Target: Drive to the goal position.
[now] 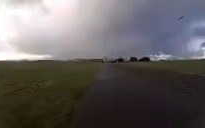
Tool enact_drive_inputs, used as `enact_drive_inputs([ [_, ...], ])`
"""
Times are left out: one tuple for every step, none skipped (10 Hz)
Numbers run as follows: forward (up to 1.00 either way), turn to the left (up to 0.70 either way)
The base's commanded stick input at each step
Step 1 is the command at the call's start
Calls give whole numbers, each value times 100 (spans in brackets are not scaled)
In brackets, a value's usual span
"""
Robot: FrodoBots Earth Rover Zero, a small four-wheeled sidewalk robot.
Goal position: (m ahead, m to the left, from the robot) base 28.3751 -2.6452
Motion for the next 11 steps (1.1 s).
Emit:
enact_drive_inputs([
  [60, -15],
  [60, -15],
  [60, -15],
  [60, -15],
  [60, -15],
  [60, -15],
  [60, -15],
  [60, -15],
  [60, -15],
  [60, -15],
  [60, -15],
])
